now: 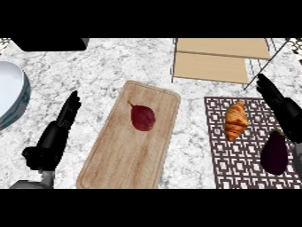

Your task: Pick the eggplant from the placemat and place it in the tiered shelf

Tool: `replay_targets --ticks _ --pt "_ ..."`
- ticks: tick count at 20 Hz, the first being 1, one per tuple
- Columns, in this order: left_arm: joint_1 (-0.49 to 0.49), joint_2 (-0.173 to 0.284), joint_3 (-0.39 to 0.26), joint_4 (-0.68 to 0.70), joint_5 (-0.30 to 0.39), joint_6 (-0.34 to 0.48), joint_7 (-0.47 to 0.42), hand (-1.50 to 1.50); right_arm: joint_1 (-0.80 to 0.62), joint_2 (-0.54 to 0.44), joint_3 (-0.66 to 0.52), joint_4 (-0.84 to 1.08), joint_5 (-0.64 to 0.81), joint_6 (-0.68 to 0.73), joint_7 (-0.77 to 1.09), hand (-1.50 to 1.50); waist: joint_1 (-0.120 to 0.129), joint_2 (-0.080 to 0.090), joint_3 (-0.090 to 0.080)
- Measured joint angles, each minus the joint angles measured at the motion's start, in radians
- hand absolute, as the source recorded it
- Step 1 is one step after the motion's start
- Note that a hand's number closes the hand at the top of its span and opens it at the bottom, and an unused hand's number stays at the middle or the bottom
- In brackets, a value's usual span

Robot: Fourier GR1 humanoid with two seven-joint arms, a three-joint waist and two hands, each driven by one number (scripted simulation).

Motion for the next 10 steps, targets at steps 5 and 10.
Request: replay_targets --ticks 5,10 --pt "-0.032 0.02 0.03 0.013 -0.012 0.005 0.019 0.0 0.028 -0.052 -0.166 -0.007 -0.056 -0.115 0.117 -1.5 -0.024 0.015 -0.013" --pt "-0.03 0.02 0.042 0.028 -0.01 0.016 0.036 0.0 0.082 -0.058 -0.314 0.046 -0.071 -0.286 0.167 1.5 -0.087 0.022 -0.016"
